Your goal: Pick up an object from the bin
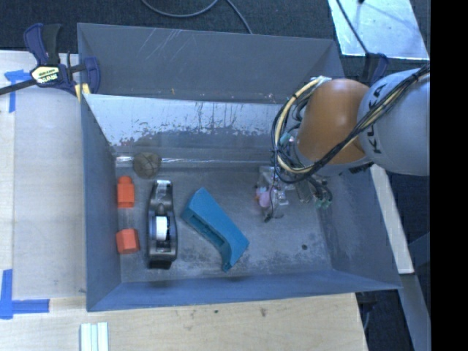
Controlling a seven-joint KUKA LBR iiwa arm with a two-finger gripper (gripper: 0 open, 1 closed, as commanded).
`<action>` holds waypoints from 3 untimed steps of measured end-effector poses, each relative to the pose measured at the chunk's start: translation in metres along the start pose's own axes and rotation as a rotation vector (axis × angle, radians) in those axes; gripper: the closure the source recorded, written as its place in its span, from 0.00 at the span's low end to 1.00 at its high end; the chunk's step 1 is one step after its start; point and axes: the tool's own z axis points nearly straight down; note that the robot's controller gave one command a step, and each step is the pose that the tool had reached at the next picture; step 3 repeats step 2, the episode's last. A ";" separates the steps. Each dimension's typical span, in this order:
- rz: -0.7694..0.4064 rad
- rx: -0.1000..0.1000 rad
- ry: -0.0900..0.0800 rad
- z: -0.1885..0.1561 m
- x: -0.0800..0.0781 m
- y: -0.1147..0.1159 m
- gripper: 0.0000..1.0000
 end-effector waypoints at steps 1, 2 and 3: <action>-0.001 0.000 0.000 0.000 0.000 0.000 1.00; -0.007 0.001 -0.006 -0.154 0.012 -0.002 1.00; -0.007 0.001 -0.006 -0.154 0.012 -0.002 1.00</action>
Offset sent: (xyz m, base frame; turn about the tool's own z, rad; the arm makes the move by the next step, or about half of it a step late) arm -0.0164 -0.0024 0.1521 -0.0096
